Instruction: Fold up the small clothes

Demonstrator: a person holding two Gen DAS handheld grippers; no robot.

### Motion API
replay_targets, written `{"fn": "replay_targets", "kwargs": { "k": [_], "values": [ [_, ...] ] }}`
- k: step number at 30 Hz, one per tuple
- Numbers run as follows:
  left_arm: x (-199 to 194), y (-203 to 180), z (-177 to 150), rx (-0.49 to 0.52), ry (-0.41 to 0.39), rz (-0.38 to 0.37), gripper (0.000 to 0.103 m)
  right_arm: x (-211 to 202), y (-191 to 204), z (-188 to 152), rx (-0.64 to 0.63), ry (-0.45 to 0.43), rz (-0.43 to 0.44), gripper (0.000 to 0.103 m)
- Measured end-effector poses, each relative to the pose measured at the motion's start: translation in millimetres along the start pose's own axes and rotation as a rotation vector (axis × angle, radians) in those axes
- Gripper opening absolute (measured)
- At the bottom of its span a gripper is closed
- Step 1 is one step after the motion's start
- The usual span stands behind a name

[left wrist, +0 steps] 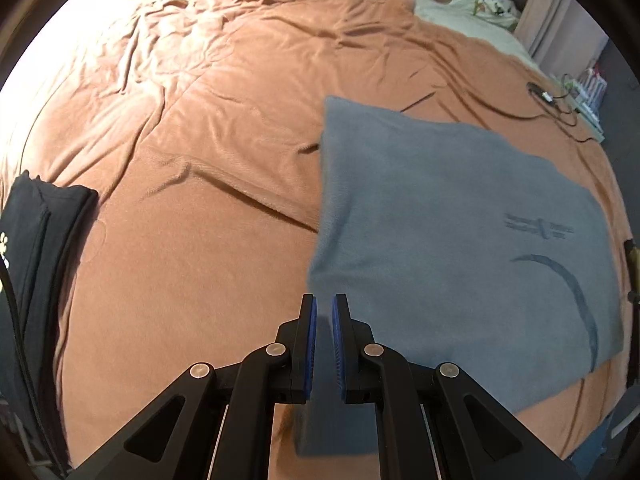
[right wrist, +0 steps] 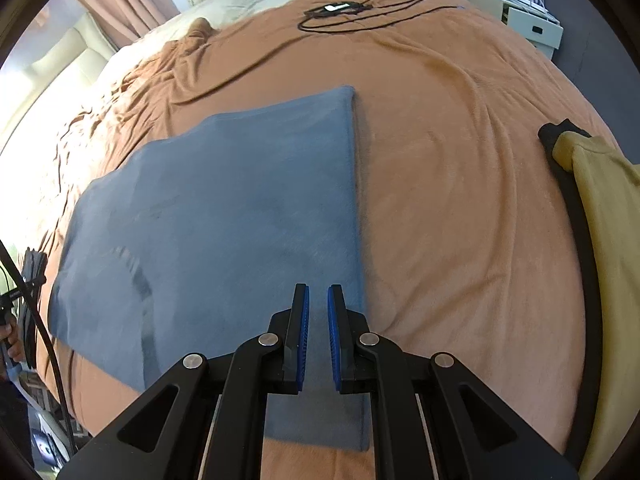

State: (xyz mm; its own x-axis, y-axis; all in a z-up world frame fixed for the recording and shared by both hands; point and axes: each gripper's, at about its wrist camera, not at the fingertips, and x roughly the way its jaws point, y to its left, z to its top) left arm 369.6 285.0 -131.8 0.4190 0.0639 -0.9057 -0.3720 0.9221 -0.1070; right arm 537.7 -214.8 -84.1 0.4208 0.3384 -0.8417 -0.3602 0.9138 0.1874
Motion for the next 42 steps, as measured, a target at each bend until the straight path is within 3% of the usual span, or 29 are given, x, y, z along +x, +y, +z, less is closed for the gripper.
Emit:
{"fn": "replay_targets", "kwargs": {
  "k": [5, 9, 20, 22, 29, 34, 42],
  "values": [
    [-11.1, -15.4, -18.8, 0.041, -0.018, -0.068, 0.009, -6.2, 4.9, -17.0, -0.036, 0.006, 0.021, 0.007],
    [-4.0, -18.9, -41.2, 0.04, 0.014, -0.121, 0.009, -6.9, 9.5, -33.0, -0.06, 0.014, 0.033, 0.007],
    [25.6, 12.7, -81.5, -0.047, 0.086, -0.049, 0.009, 9.8, -10.9, -72.4, -0.053, 0.088, -0.011, 0.007],
    [23.4, 16.0, -83.9, -0.06, 0.073, -0.059, 0.009, 8.2, -13.7, -74.6, -0.051, 0.08, -0.006, 0.007],
    [-7.4, 4.6, -86.2, -0.045, 0.008, 0.019, 0.008, -17.7, -2.2, -73.4, -0.065, 0.056, -0.041, 0.007],
    [-28.0, -20.9, -82.3, -0.005, -0.048, -0.031, 0.009, -30.7, 23.7, -70.6, -0.09, 0.029, 0.006, 0.007],
    [-23.3, -59.0, -84.7, 0.001, -0.026, -0.111, 0.009, -24.3, 55.0, -62.6, -0.156, 0.029, 0.072, 0.007]
  ]
}}
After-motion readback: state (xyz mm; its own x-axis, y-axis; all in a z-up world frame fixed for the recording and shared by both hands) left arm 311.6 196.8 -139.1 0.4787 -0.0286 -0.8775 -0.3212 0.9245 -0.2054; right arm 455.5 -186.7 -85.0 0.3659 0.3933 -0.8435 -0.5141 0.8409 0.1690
